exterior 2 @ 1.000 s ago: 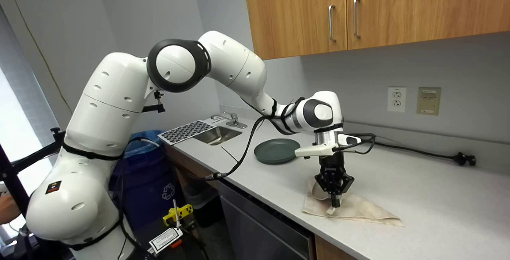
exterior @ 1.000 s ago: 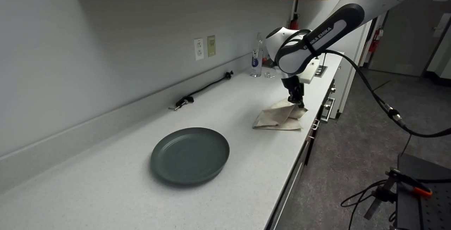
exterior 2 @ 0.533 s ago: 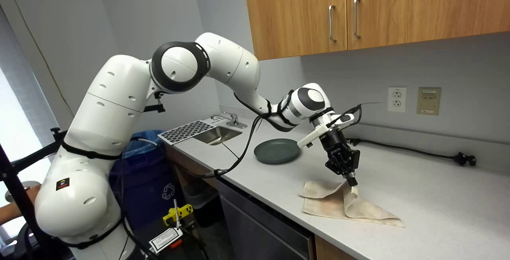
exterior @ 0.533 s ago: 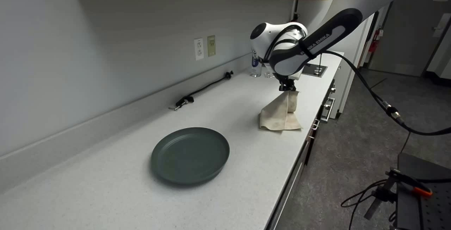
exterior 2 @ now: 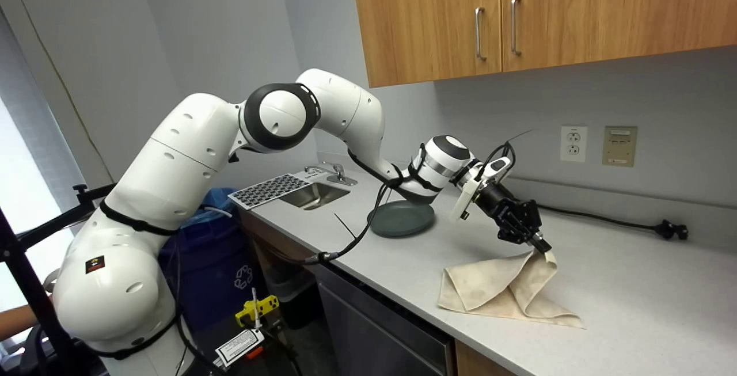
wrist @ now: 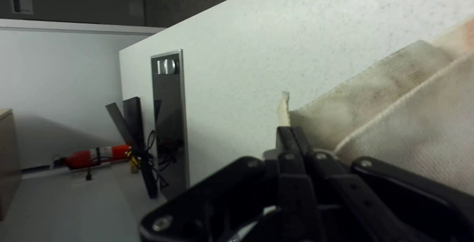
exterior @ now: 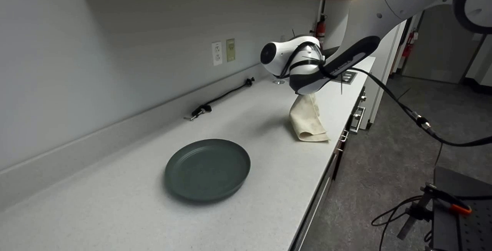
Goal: Unfold the cloth on the countertop
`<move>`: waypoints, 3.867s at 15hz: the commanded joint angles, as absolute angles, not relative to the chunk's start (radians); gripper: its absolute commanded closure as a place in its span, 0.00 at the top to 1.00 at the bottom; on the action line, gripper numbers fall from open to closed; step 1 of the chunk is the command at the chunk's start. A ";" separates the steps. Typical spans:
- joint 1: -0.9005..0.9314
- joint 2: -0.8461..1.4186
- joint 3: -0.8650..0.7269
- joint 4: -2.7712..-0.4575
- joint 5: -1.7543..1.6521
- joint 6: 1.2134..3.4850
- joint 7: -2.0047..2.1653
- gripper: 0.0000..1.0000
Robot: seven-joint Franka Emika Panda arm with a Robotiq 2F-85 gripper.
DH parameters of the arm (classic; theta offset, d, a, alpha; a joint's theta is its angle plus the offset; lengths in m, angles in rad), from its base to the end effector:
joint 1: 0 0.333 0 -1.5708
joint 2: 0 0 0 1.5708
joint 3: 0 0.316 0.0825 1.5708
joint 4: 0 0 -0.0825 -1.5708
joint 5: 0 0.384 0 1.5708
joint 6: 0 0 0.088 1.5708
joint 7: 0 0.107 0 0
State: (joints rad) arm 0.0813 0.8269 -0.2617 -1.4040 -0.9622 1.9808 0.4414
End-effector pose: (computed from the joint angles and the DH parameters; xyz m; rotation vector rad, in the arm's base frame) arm 0.7092 -0.1416 0.2361 2.0996 -0.0237 -0.0981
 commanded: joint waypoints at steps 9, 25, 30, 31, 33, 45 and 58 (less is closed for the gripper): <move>0.016 0.935 -0.197 -1.274 -1.006 2.059 0.627 0.00; 0.074 1.029 -0.116 -1.000 -0.599 2.145 0.467 0.29; 0.078 1.046 -0.141 -0.977 -0.459 2.142 0.397 0.64; 0.079 1.045 -0.145 -0.977 -0.439 2.139 0.384 0.73; 0.079 1.033 -0.147 -0.993 -0.411 2.119 0.348 0.88; -0.007 0.939 -0.132 -1.101 -0.294 1.944 0.124 1.00; -0.245 0.878 -0.047 -1.210 -0.056 1.972 -0.177 1.00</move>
State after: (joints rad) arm -0.1945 0.9007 -0.0936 -1.1747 -0.1271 1.9646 -0.0836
